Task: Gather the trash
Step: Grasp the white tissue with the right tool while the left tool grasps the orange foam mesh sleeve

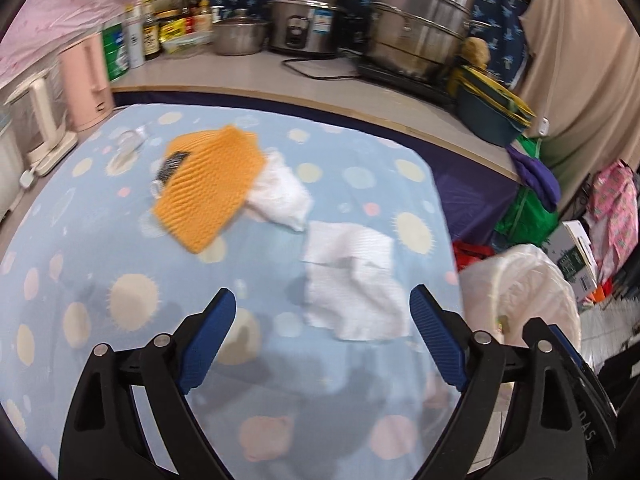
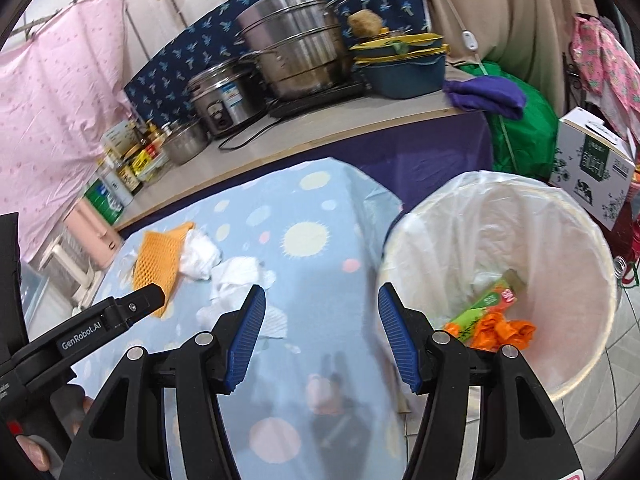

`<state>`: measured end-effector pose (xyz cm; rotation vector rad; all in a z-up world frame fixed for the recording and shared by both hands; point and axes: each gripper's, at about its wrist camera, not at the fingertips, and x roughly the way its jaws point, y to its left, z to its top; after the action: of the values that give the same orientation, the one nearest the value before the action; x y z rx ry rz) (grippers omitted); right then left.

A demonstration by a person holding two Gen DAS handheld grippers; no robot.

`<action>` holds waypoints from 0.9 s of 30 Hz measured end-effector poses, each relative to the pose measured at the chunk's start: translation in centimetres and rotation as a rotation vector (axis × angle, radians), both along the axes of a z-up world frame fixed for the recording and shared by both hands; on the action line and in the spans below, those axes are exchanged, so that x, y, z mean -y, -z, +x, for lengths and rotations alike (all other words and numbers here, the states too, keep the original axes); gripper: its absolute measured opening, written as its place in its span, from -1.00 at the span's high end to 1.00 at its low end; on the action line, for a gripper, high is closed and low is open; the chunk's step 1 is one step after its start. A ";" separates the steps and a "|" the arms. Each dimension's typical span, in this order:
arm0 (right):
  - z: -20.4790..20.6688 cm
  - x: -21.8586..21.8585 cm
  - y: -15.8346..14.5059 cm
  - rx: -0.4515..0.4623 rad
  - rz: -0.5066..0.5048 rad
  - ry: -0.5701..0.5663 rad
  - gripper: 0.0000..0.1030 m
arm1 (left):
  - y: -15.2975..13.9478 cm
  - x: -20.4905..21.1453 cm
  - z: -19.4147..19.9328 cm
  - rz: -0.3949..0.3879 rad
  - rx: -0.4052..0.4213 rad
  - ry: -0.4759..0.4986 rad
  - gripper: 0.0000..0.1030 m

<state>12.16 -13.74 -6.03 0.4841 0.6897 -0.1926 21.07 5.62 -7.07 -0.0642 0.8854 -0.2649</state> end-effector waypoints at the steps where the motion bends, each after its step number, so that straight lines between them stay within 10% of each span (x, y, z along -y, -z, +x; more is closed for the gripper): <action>1: 0.4 -0.6 0.1 -0.005 0.000 -0.013 -0.11 | 0.2 -0.8 0.2 0.005 -0.001 -0.017 -0.64; 14: 5.8 -5.4 2.5 -0.081 0.013 -0.091 -0.11 | 3.1 -10.2 4.4 0.012 -0.045 -0.195 -0.64; 27: 10.0 -7.3 4.2 -0.129 -0.014 -0.115 -0.11 | 6.2 -12.1 10.9 -0.046 -0.079 -0.175 -0.74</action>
<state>22.17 -6.41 -10.19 0.4196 0.8401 -0.1209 32.00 17.71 -13.29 -0.1947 0.9457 -0.1201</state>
